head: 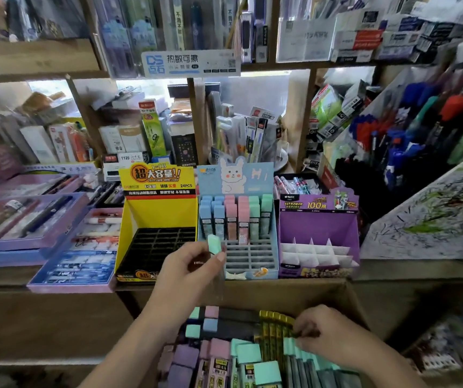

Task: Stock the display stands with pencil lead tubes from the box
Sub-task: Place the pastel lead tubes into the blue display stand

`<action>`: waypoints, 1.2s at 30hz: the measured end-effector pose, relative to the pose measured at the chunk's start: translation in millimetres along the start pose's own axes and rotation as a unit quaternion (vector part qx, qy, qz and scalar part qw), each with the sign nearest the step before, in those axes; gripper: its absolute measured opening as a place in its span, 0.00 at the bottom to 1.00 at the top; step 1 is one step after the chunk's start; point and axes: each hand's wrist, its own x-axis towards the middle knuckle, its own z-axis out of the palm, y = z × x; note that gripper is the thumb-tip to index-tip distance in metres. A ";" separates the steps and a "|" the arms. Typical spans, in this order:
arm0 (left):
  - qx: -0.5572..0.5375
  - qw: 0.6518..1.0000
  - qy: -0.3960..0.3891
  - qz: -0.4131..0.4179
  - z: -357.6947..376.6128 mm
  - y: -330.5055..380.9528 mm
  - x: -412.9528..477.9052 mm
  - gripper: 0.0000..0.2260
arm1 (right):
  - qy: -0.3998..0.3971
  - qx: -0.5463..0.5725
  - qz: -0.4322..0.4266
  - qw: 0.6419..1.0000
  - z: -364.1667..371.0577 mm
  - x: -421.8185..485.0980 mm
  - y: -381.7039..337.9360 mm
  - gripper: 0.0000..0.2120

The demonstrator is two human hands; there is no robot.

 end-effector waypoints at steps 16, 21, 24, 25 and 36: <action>0.111 0.989 -0.052 0.079 26.1 32.1 80.8 0.09 | -0.011 0.006 0.031 0.999 -0.2 2.3 8.8 0.13; 0.183 0.976 -0.054 0.102 30.1 36.7 90.6 0.14 | -0.013 0.009 0.024 1.000 0.7 3.3 11.3 0.13; 0.197 0.974 -0.052 0.104 32.4 40.5 94.6 0.11 | -0.014 0.004 0.015 1.000 0.4 3.3 12.0 0.15; 0.202 0.973 -0.050 0.102 33.7 42.1 95.9 0.10 | -0.016 0.004 0.013 1.000 0.2 3.2 11.9 0.16; 0.243 0.963 -0.052 0.108 42.3 58.5 95.9 0.06 | -0.015 0.005 0.010 1.000 0.3 2.2 14.0 0.17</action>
